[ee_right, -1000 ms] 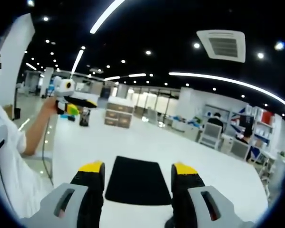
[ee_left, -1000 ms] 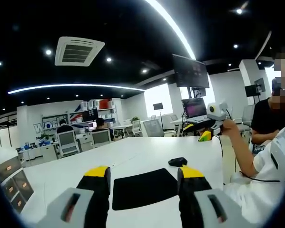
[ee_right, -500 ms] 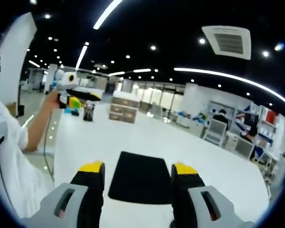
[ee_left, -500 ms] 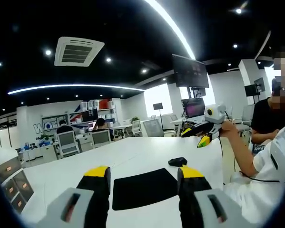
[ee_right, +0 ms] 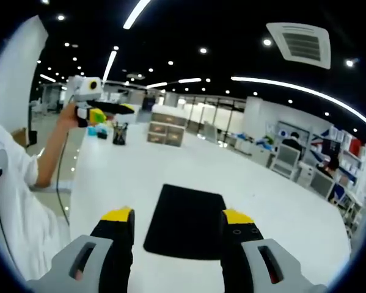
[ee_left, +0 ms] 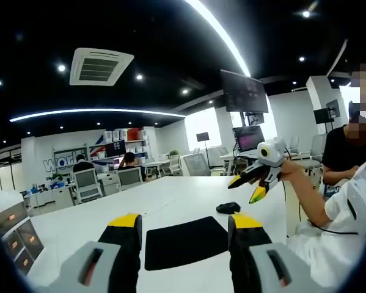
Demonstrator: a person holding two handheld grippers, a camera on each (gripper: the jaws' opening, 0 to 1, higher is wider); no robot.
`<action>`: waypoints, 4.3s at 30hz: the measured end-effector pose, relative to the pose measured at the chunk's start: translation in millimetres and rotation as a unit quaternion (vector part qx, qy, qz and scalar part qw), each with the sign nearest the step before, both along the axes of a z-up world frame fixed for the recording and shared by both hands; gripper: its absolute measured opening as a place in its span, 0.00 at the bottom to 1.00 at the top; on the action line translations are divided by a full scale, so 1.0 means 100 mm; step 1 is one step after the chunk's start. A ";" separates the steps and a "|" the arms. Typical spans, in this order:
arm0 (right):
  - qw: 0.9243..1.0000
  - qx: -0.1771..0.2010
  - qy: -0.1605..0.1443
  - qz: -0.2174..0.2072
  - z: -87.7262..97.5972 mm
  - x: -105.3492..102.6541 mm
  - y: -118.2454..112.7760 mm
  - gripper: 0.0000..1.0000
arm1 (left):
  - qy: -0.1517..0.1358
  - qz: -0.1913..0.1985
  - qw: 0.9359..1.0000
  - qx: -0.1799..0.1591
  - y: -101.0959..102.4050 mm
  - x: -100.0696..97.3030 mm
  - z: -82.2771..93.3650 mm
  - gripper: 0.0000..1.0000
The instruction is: Arrange the mouse and mouse pad neatly on the desk surface
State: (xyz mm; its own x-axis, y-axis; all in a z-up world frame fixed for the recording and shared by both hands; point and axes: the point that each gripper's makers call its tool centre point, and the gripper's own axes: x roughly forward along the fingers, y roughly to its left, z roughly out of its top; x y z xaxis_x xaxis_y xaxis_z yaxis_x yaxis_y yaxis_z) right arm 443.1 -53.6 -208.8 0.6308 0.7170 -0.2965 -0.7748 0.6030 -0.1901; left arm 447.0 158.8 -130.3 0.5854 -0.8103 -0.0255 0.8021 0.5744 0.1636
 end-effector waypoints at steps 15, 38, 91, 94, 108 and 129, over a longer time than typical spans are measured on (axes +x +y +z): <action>0.998 -0.040 0.036 0.019 -0.36 0.05 0.18 0.54 | 0.000 -0.001 1.000 0.001 0.00 0.01 0.00 0.57; 0.989 -0.101 0.095 0.053 -0.93 0.13 0.27 0.54 | 0.002 -0.002 1.000 0.004 -0.02 0.00 -0.04 0.57; 0.979 -0.093 0.158 0.091 -1.41 0.08 0.41 0.50 | 0.005 -0.004 1.000 0.007 -0.04 0.02 -0.06 0.57; 0.979 -0.092 0.158 0.091 -1.41 0.08 0.40 0.50 | 0.004 -0.003 1.000 0.005 -0.03 0.02 -0.05 0.56; 0.982 -0.083 0.153 0.080 -1.37 0.17 0.37 0.41 | 0.002 0.002 1.000 -0.001 0.00 0.03 -0.02 0.55; 0.980 -0.079 0.142 0.111 -1.36 0.11 0.40 0.28 | 0.001 0.000 1.000 0.003 -0.01 0.02 -0.03 0.55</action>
State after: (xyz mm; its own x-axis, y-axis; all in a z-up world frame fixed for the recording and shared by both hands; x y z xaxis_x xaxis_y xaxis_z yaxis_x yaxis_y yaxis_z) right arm 454.0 -13.2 -345.3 0.3397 0.7584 -0.5562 -0.9189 0.3936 -0.0245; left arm 449.3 157.5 -133.4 0.5856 -0.8100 -0.0321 0.8023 0.5734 0.1658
